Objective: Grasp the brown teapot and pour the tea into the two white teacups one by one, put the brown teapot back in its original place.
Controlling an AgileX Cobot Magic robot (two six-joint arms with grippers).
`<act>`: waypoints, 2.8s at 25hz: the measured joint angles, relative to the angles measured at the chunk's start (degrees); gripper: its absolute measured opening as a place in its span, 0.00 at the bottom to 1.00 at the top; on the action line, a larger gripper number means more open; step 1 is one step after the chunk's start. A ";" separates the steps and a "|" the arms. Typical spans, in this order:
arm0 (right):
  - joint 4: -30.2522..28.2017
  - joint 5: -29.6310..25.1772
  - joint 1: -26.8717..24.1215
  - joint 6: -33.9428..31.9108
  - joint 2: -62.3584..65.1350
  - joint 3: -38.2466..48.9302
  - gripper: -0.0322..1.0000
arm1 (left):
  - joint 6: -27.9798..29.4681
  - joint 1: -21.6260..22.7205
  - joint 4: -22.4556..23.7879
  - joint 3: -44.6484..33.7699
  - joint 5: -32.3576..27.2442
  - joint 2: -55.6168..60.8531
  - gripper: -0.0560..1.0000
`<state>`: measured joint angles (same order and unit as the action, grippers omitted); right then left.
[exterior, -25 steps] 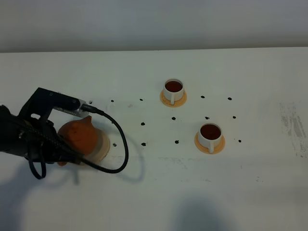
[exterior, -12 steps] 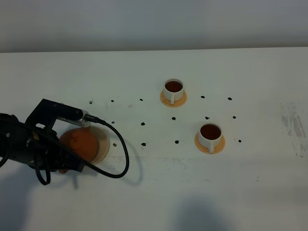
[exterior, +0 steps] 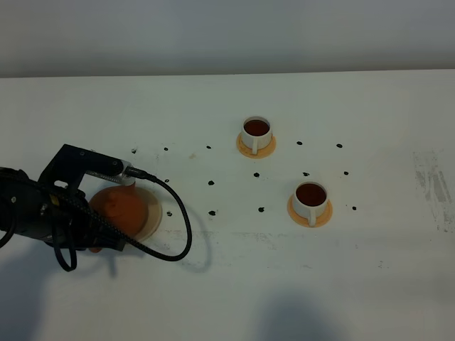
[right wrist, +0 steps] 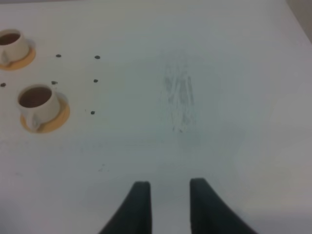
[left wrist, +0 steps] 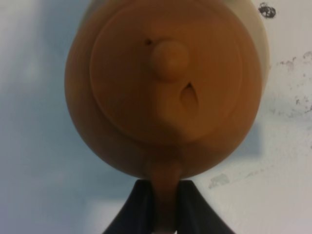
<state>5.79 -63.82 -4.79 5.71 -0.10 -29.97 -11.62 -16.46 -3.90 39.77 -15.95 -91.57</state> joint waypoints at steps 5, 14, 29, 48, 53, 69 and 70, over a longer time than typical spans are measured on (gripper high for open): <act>0.00 0.00 0.00 0.00 0.00 0.00 0.24 | -1.26 0.00 -0.43 0.00 0.88 0.50 0.30; 0.00 0.00 0.00 0.00 0.00 0.00 0.24 | -1.33 1.50 -2.89 0.00 -3.00 4.22 0.50; 0.00 0.00 0.00 0.00 0.00 0.00 0.24 | 3.31 17.63 3.90 -0.04 -29.16 35.37 0.46; 0.00 0.00 0.00 0.00 0.00 0.00 0.25 | 16.01 18.63 -0.59 -0.19 -52.10 71.42 0.36; 0.00 0.00 0.00 0.00 0.00 0.00 0.25 | 16.50 18.63 0.42 -5.62 -49.03 77.53 0.35; 0.00 0.00 0.00 0.00 0.00 0.00 0.25 | 14.84 18.63 2.82 -13.73 -44.62 91.57 0.35; 0.00 0.00 0.00 0.00 0.00 0.00 0.25 | 14.57 18.63 2.58 -13.73 -44.62 91.72 0.35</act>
<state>5.79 -63.82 -4.79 5.71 -0.10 -29.97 2.96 2.17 -1.32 26.04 -60.57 0.15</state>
